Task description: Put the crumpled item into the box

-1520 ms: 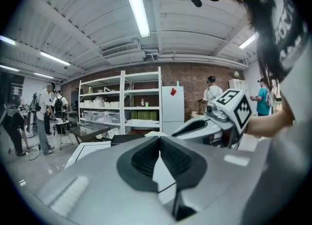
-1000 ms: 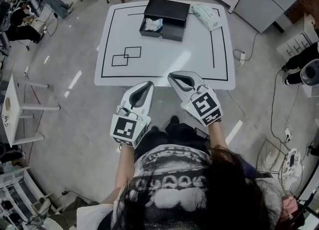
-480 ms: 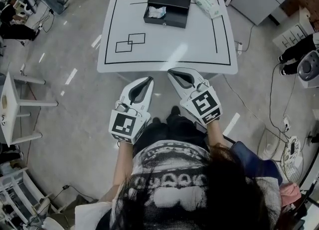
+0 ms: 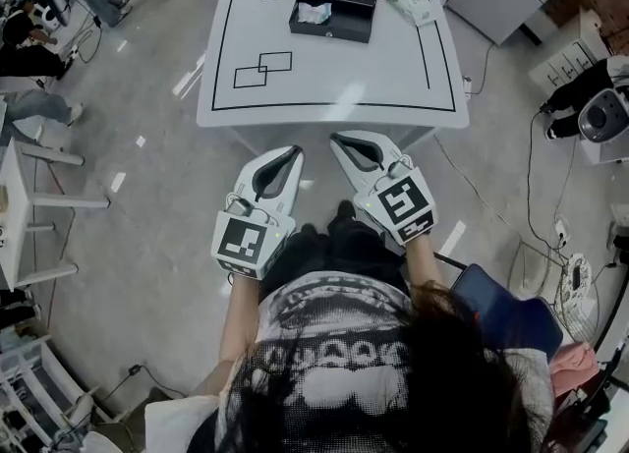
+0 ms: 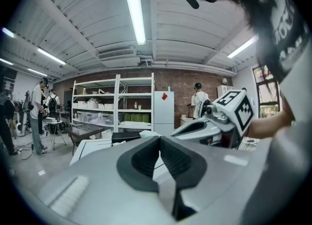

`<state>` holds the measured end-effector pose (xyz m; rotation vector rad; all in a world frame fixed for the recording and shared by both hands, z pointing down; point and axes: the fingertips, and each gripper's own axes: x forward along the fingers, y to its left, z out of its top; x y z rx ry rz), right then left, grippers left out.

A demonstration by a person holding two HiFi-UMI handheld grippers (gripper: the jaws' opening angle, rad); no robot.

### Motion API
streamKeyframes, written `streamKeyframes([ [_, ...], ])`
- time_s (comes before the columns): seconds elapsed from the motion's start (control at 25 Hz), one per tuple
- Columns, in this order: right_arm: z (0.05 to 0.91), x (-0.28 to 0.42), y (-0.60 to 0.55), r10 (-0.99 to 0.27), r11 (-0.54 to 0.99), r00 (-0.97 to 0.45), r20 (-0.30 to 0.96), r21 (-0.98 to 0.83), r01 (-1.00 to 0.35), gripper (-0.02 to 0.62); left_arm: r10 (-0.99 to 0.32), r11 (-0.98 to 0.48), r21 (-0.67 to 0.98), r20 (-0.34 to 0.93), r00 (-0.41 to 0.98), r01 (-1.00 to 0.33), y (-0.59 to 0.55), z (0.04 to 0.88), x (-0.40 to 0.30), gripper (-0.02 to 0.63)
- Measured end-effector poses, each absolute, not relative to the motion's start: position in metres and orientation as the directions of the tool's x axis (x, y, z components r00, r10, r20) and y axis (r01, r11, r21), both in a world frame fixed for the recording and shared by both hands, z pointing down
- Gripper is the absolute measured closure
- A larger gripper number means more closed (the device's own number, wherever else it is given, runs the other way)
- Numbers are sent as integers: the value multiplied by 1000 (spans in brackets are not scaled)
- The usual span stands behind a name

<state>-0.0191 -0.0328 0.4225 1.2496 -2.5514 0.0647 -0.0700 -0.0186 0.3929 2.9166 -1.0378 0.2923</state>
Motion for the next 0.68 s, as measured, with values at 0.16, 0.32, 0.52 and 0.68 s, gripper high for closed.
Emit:
streamKeyframes([
  [0.16,423,-25,-21,-777,605,-561,285,93,-791,589,-608,-789,-32,181,773,-613,-7,394,-75,606],
  [0.32,424,-28,-12,-790,590,-547,279,98,-802,589,-596,-799,-33,177,783,-600,3,396,-80,606],
  [0.52,426,-35,-6,-795,580,-536,285,95,-809,589,-587,-807,-42,171,791,-590,9,396,-87,606],
  [0.68,429,-42,-8,-798,580,-537,275,105,-808,590,-584,-810,-51,166,795,-584,8,402,-92,606],
])
